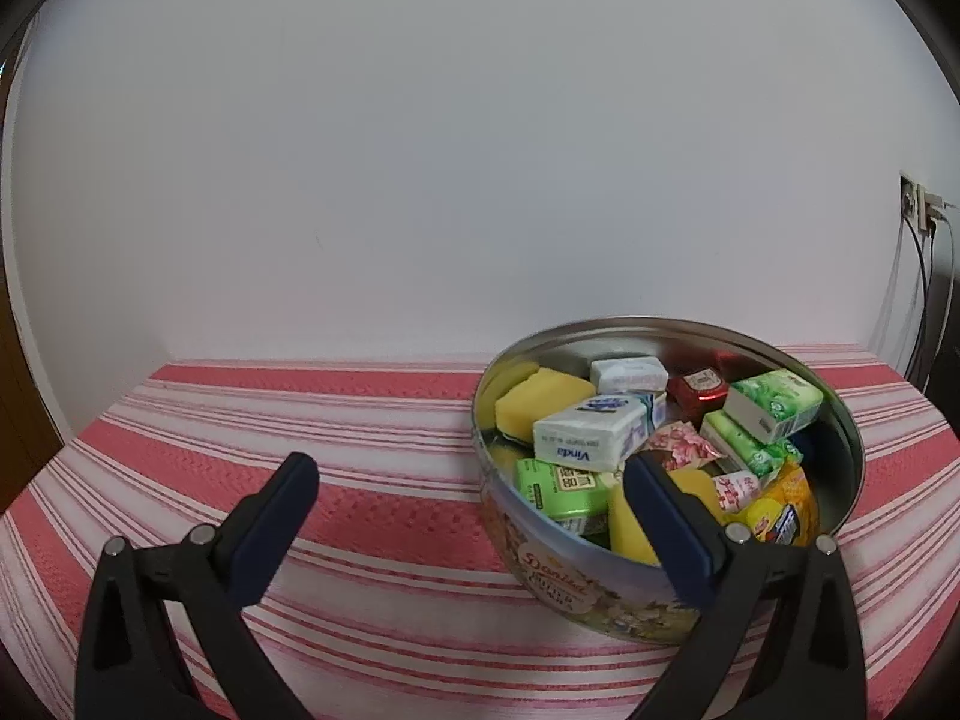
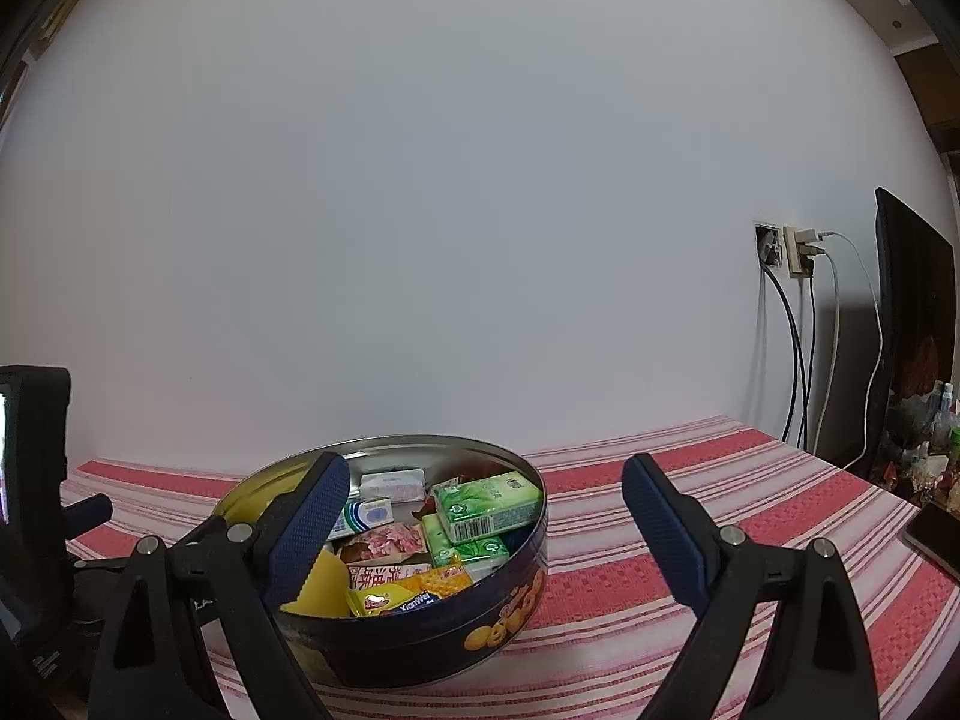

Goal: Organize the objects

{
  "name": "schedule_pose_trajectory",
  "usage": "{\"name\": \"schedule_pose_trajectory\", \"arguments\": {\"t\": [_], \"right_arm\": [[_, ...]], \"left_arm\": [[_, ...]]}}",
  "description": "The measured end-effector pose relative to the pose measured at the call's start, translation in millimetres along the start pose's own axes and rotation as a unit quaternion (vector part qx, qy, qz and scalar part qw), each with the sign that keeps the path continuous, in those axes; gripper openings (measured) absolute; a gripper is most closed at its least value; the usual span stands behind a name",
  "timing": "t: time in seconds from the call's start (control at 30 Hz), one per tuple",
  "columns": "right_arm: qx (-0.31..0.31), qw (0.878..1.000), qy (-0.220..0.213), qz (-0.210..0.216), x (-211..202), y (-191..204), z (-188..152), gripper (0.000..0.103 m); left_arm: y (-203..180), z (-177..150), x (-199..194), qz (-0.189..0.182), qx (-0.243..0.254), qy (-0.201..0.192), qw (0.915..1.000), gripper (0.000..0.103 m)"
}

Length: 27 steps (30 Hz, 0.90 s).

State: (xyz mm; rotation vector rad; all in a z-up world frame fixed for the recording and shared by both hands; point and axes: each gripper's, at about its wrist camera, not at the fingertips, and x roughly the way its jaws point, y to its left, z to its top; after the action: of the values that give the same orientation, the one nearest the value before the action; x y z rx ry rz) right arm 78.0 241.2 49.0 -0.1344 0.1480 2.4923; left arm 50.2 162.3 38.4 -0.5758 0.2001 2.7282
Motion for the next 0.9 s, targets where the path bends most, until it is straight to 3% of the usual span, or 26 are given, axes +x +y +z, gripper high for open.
{"name": "schedule_pose_trajectory", "arguments": {"t": [0.2, 0.9], "right_arm": [[0.009, 1.000, 0.000, 0.001, 2.1, -2.0, 1.4, 0.094], [0.001, 1.000, -0.005, 0.007, 5.4, -9.7, -1.1, 0.094]], "left_arm": [[-4.6, -0.6, 0.6, 0.006, 0.017, 0.002, 0.9998, 0.103], [-6.4, 0.7, 3.1, 0.008, 0.009, 0.006, 0.9999, 0.103]]}}
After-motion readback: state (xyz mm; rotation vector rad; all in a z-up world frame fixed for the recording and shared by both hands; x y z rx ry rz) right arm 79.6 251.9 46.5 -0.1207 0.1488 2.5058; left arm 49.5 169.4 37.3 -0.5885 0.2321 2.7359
